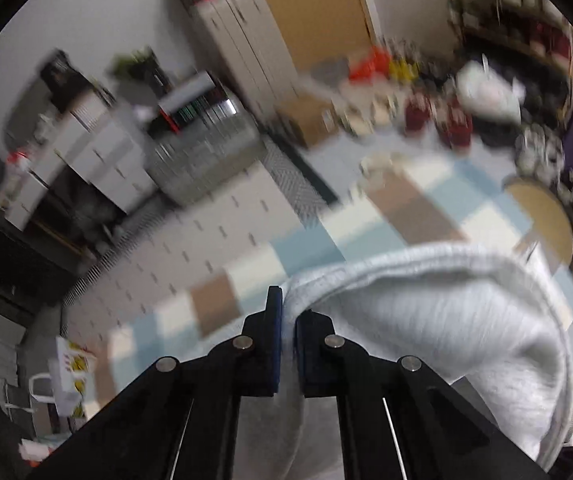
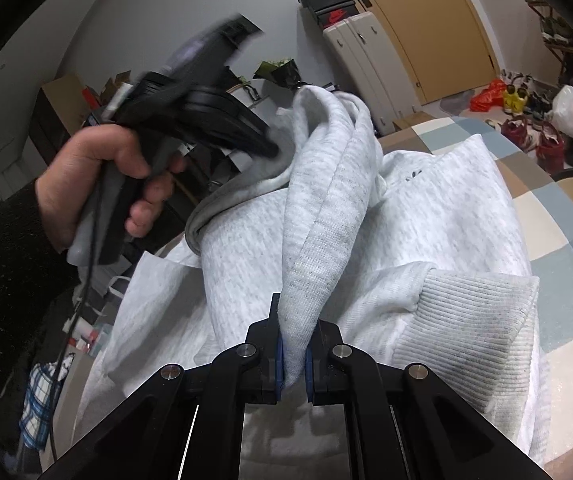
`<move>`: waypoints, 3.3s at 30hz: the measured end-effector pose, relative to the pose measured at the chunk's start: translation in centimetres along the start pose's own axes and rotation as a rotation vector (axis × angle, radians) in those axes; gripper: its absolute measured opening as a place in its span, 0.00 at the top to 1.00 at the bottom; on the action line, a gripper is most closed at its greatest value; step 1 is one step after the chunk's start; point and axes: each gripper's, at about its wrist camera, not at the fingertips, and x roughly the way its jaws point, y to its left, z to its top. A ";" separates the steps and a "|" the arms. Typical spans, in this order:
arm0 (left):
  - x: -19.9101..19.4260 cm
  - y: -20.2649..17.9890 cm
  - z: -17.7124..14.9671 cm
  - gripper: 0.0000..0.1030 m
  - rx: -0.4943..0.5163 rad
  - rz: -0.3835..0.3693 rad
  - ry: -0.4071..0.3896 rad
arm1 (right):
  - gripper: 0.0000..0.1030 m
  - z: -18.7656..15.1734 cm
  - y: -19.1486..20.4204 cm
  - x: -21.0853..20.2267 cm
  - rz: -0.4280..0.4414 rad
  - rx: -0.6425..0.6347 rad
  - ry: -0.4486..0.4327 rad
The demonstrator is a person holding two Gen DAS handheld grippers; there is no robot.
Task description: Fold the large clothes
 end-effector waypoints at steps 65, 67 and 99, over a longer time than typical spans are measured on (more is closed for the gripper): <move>-10.3 10.3 -27.2 0.29 -0.758 -0.591 0.008 | 0.22 -2.3 13.4 -8.6 -0.007 -0.264 0.202; -9.9 10.2 -27.3 0.29 -0.759 -0.578 0.027 | 0.21 -0.3 12.9 -7.0 0.016 -0.189 0.187; -10.9 10.6 -26.2 0.29 -0.739 -0.520 0.004 | 0.91 -6.2 12.6 2.5 -0.047 -0.048 0.323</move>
